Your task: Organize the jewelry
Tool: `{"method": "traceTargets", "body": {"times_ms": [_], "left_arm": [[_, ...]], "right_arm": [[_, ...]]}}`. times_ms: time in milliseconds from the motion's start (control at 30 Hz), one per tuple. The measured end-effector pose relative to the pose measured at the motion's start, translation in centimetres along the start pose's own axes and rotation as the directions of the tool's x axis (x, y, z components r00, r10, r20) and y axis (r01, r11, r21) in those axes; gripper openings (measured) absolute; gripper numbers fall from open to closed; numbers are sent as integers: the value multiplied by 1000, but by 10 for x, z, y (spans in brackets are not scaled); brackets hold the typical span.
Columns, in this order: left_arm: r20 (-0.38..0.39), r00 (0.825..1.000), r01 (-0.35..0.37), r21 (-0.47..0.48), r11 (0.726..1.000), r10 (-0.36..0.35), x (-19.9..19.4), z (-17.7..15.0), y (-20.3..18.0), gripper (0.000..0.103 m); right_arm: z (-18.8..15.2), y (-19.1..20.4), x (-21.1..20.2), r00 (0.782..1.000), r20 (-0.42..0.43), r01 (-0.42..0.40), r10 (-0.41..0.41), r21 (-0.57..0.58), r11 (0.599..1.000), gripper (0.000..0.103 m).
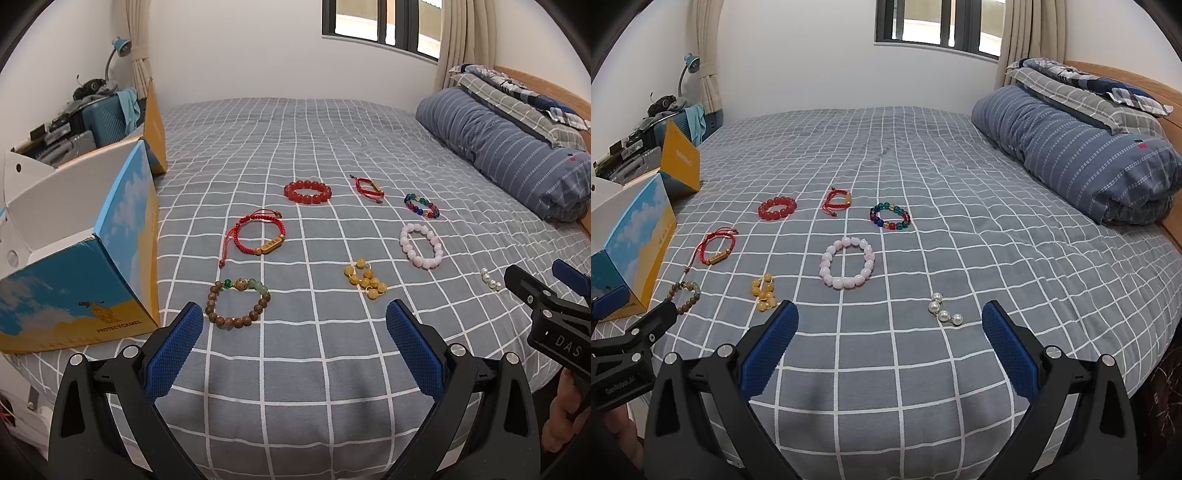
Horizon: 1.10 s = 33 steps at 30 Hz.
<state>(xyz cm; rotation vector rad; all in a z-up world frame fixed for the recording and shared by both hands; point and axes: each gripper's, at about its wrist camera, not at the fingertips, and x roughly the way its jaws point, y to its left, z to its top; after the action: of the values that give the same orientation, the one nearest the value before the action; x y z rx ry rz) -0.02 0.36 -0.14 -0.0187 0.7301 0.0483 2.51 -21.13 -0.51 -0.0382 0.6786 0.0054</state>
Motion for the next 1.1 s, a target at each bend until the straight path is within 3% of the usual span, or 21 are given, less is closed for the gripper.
{"method": "traceTargets", "body": {"times_ms": [1100], "left_arm": [[-14, 1000, 19, 4, 1000, -19, 3, 0, -3, 97]], "right_arm": [[0, 3, 3, 1000, -2, -1, 1, -7, 1000, 96]]}}
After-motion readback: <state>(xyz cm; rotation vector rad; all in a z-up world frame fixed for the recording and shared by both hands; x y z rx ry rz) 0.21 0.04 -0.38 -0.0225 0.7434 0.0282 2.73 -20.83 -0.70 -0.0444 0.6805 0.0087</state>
